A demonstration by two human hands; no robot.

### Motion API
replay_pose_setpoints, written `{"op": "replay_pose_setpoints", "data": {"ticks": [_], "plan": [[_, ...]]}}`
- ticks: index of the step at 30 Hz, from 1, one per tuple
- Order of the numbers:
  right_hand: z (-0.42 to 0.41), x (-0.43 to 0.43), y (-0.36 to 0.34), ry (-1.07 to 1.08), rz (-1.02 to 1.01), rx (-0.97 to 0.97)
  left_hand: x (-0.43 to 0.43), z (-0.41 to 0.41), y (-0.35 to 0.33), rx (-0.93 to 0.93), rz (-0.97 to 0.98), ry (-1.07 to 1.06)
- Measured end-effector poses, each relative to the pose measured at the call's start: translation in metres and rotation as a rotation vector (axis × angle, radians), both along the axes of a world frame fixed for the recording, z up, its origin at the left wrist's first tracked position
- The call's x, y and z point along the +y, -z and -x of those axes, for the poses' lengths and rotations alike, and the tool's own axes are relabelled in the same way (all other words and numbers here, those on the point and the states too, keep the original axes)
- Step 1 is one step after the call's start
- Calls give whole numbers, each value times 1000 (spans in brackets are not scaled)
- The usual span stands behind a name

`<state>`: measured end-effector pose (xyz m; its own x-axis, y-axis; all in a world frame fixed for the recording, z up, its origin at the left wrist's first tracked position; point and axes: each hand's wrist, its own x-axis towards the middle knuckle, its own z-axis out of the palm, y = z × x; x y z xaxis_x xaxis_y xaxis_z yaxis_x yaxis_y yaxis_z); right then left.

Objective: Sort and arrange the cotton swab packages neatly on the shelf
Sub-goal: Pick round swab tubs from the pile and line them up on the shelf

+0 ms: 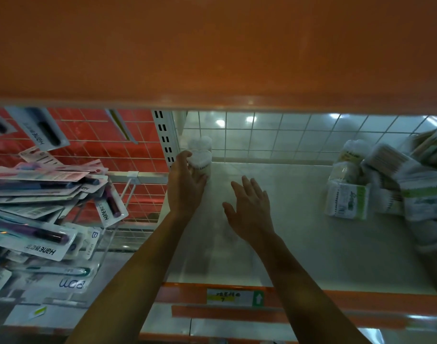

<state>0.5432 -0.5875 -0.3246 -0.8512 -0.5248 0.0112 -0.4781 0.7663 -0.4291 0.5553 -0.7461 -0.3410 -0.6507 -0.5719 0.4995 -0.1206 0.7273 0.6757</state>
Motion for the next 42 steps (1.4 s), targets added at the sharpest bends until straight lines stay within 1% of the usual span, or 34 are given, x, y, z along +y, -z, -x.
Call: {"op": "replay_pose_setpoints", "data": {"ticks": [9,20,26,30,33,37,40,42], "plan": [[0,4,7,27,3,-62,0,4,0,-5,4,-24],[2,16,11,45,88,-92,3,4,2,-42,29,-67],[11,25,4,79,139,-42,30,0,1,23,189,-159],[24,38,-2,124,176,12,66,2,2,32,286,-50],[37,54,-9,175,211,76,91,7,6,-50,308,67],[60,84,-19,296,244,153,121,15,9,-132,323,215],[79,108,-26,381,223,233,140,21,9,-194,326,285],[92,127,-33,434,173,295,149,26,9,-225,336,317]]}}
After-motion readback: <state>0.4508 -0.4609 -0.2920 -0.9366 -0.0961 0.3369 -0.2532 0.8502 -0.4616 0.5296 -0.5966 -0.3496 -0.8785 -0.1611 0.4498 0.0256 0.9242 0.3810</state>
